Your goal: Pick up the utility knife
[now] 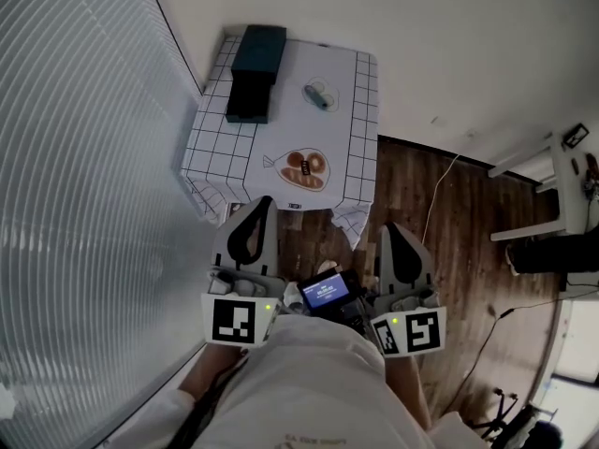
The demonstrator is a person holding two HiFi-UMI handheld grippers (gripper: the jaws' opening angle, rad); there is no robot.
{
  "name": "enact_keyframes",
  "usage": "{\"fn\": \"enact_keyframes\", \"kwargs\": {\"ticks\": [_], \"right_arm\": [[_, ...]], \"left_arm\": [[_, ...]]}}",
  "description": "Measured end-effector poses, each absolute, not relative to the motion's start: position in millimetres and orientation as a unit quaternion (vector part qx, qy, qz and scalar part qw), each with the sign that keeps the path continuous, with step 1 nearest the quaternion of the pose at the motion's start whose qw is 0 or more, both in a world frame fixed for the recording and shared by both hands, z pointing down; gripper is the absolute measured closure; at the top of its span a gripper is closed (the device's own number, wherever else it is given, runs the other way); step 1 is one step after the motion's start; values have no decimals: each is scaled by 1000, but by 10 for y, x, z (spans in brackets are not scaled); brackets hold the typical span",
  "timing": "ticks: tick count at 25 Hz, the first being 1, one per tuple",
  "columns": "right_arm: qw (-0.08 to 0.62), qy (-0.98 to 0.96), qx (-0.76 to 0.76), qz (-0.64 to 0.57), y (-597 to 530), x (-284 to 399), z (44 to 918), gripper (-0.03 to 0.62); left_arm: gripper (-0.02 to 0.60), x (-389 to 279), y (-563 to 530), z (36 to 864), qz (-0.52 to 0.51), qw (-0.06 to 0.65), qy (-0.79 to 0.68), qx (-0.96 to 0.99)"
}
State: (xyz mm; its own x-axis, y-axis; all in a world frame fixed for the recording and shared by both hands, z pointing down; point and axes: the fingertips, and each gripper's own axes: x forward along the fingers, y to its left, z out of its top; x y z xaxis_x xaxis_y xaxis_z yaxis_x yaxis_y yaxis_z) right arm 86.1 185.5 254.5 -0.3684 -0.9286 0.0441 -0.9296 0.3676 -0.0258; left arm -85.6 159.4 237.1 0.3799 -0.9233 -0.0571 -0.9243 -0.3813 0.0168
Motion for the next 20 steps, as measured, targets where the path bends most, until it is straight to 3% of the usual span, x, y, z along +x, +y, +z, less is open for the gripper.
{"fn": "enact_keyframes", "kwargs": {"ticks": [20], "right_arm": [[12,-855,518,39,-61,909,2692,587]], "left_arm": [[578,-832,-97,2446,16,8,595,-803]]}}
